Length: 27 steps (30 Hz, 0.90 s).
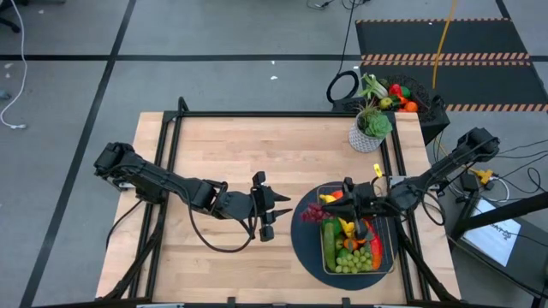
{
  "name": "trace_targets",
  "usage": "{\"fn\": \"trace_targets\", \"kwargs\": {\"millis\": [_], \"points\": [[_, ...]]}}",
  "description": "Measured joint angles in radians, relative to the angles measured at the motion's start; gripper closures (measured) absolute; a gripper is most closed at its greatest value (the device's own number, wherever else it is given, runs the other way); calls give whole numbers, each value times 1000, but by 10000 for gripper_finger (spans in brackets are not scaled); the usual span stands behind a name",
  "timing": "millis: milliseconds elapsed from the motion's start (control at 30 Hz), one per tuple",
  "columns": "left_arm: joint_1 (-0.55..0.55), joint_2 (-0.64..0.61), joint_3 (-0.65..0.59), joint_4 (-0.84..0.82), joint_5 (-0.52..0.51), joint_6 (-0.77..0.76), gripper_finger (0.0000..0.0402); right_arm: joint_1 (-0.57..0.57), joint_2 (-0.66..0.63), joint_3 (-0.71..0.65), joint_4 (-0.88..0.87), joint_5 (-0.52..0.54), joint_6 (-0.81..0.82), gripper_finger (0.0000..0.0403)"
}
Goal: Build produce basket
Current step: Put the red grapes into the wire basket
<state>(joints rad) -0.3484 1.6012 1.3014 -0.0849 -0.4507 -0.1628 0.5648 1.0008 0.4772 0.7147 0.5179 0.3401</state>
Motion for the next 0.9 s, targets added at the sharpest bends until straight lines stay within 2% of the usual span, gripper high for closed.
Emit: {"fn": "trace_targets", "kwargs": {"millis": [267, 467, 567, 767, 900], "points": [[0, 0, 0, 0, 0, -9, 266, 0, 0, -121, 237, -25, 63, 390], [0, 0, 0, -2, 0, -9, 266, 0, -10, -128, 232, -55, 64, 390], [-1, 0, 0, -3, 0, -9, 266, 27, -42, -70, 62, -73, 87, 390], [0, 0, 0, -2, 0, -10, 266, 123, -81, 213, -582, -63, 237, 397], [0, 0, 0, -2, 0, 0, 266, 197, -80, 350, -764, -42, 275, 397]]}}
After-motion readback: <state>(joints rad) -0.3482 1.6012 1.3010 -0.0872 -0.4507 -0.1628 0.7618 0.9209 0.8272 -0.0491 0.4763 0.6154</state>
